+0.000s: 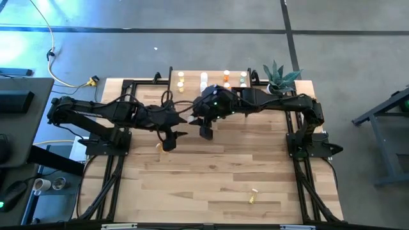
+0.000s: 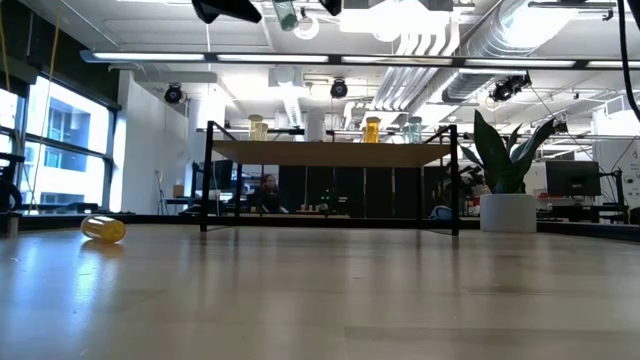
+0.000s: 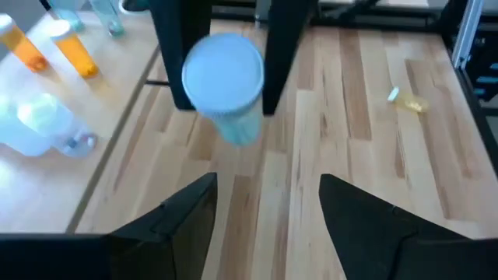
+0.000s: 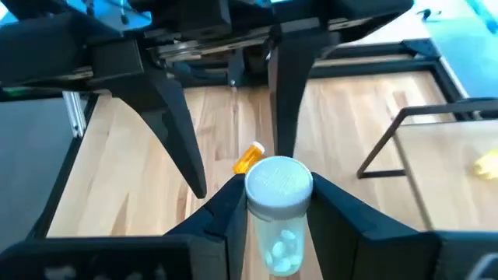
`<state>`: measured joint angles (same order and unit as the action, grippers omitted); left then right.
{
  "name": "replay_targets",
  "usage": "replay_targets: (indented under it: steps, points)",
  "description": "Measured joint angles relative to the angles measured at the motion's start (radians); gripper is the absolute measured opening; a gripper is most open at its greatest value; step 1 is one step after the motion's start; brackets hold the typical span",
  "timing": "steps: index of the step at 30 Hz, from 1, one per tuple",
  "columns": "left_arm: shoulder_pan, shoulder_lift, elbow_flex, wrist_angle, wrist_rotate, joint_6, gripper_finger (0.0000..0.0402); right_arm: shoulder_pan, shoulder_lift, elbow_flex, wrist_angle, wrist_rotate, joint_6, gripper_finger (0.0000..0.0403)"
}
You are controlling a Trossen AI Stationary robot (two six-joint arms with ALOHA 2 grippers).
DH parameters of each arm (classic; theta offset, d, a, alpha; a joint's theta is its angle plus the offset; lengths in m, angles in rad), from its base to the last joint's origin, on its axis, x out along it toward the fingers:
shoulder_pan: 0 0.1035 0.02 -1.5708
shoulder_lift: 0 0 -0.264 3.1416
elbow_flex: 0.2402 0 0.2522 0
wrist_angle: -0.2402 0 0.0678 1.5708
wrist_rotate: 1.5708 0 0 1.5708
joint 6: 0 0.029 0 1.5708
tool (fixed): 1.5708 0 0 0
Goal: Pick and place medicine bottles onto shelf by color
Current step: Put the blue medicine bottle on the shelf aligned with the other blue medicine bottles
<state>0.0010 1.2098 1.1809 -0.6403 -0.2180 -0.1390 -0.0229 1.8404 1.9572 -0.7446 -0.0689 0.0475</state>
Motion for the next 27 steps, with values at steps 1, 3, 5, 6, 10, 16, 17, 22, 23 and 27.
replay_targets:
  steps: [1,3,5,6,10,16,17,22,23,27]
  points:
    - [0.003,-0.001,0.005,0.000,0.000,0.000,0.0216,-0.004,-0.008,0.000,0.000,0.000,-0.001,0.0101]
    - [0.015,-0.001,0.014,0.000,0.001,0.004,0.0214,-0.012,-0.023,0.000,0.006,0.000,-0.002,0.0101]
    - [0.024,-0.001,0.023,0.002,0.001,0.010,0.0214,-0.023,-0.040,0.000,-0.002,0.001,-0.002,0.0101]
    - [0.031,-0.001,0.026,0.000,0.002,0.011,0.0214,-0.027,-0.049,0.000,0.000,0.006,-0.002,0.0101]
    - [0.059,0.000,0.045,-0.002,0.004,0.019,0.0214,-0.051,-0.091,0.000,-0.007,0.009,-0.012,0.0101]
    - [0.104,0.000,0.078,-0.001,0.000,0.078,0.0215,-0.097,-0.170,0.000,-0.029,0.024,-0.061,0.0101]
    - [0.113,0.000,0.081,-0.003,-0.001,0.084,0.0215,-0.104,-0.186,0.000,-0.033,0.044,-0.074,0.0101]
    - [0.153,0.000,0.087,-0.010,-0.001,0.090,0.0216,-0.145,-0.266,-0.003,-0.103,0.194,-0.151,0.0100]
    - [0.161,0.000,0.087,-0.017,-0.001,0.090,0.0216,-0.157,-0.287,-0.013,-0.114,0.211,-0.154,0.0100]
    - [0.191,0.000,0.087,-0.038,-0.002,0.091,0.0216,-0.216,-0.380,-0.122,-0.107,0.234,-0.152,0.0100]
